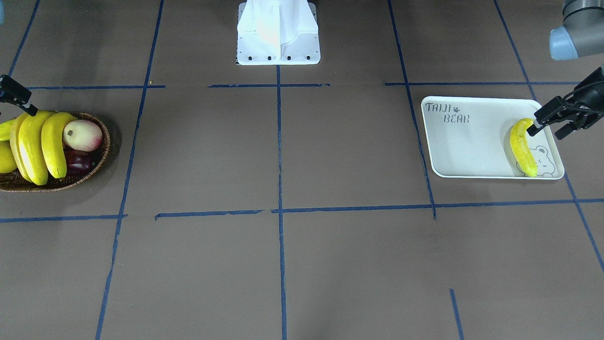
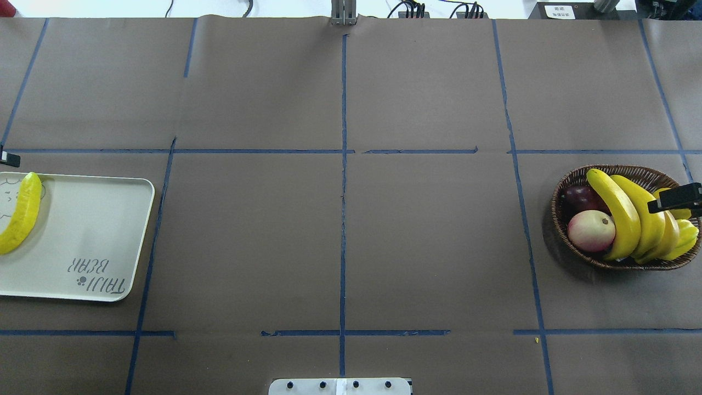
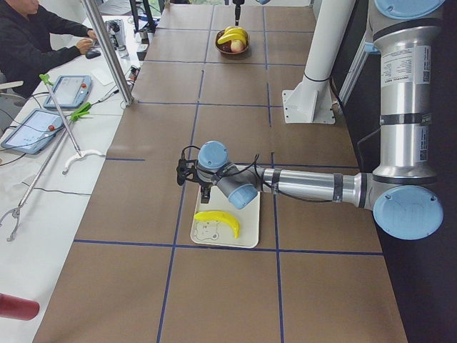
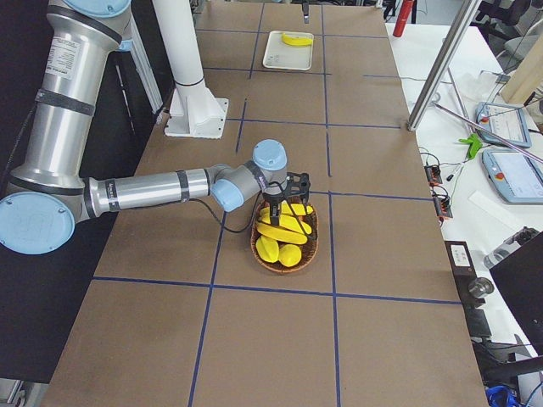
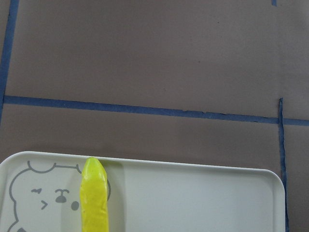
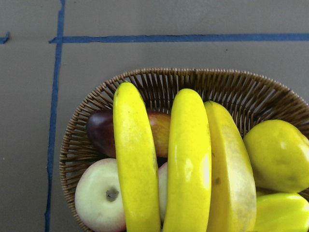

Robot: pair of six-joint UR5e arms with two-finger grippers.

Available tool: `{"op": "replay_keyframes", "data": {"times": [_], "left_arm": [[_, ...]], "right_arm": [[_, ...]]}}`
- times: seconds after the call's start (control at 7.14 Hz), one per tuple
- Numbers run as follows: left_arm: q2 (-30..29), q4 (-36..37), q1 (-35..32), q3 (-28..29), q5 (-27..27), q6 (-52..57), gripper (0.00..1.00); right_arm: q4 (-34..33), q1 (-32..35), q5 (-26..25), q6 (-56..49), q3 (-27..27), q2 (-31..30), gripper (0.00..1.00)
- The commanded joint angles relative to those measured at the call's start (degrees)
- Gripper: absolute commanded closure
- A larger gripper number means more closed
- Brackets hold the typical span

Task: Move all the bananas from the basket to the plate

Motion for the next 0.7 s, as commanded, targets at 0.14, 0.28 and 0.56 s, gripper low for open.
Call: {"op": "replay_keyframes", "data": {"times": [0.14, 0.28, 0.56], "left_arm": [[-0.50, 0.01, 0.00, 0.02, -0.13, 0.00, 0.00], [-0.50, 0.01, -0.09, 0.10, -0.13, 0.00, 0.00], [-0.50, 0.01, 0.00, 0.11, -0.04, 0.00, 0.00]], "right_arm": [[9.93, -2.36, -0.76, 4.71, -7.02, 0.85, 0.00], [9.93, -2.81, -0.77, 4.71, -6.93, 1.29, 0.02], [10.10, -3.26, -0.77, 4.19, -6.93, 1.29, 0.15]]}}
